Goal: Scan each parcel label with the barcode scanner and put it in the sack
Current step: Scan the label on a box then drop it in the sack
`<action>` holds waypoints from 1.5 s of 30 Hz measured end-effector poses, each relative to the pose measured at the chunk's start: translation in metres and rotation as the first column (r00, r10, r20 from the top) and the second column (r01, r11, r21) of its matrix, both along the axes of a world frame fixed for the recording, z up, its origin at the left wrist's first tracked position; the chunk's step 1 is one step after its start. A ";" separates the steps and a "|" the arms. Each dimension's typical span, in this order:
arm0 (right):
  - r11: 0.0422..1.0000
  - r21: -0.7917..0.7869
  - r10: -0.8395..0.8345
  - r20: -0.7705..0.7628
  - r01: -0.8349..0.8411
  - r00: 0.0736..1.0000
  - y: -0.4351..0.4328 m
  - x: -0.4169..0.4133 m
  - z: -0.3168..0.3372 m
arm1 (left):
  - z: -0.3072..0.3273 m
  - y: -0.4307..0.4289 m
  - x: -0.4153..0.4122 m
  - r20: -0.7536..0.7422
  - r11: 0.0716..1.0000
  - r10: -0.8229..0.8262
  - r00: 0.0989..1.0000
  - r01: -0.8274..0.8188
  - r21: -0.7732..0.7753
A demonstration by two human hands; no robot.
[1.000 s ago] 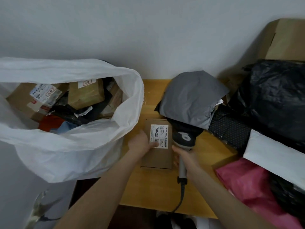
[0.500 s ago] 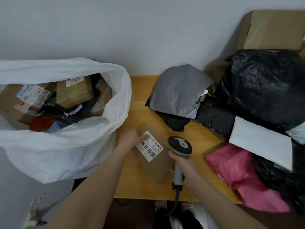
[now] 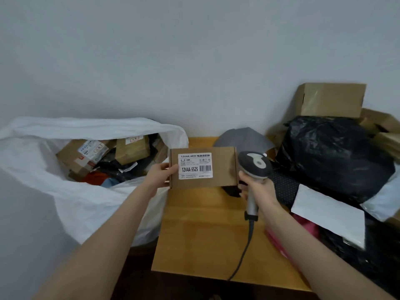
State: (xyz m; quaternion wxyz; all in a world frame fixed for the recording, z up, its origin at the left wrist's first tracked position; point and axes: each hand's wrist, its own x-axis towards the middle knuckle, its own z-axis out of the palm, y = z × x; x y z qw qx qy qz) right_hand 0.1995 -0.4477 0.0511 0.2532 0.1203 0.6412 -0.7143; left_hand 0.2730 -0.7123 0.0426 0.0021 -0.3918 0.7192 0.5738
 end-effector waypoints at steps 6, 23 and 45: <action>0.970 0.071 0.238 -0.087 -0.232 0.967 -0.006 0.037 0.026 | 0.021 0.002 0.004 -0.089 0.992 0.117 0.989 -0.113 0.048; 0.943 0.069 0.330 -0.079 -0.325 0.941 -0.020 0.060 0.038 | 0.021 0.008 0.017 -0.103 0.982 0.190 0.976 -0.189 0.016; 0.927 -0.013 0.371 -0.117 -0.375 0.921 -0.323 0.110 0.038 | 0.080 -0.327 0.139 0.110 0.976 0.082 0.991 -0.057 -0.212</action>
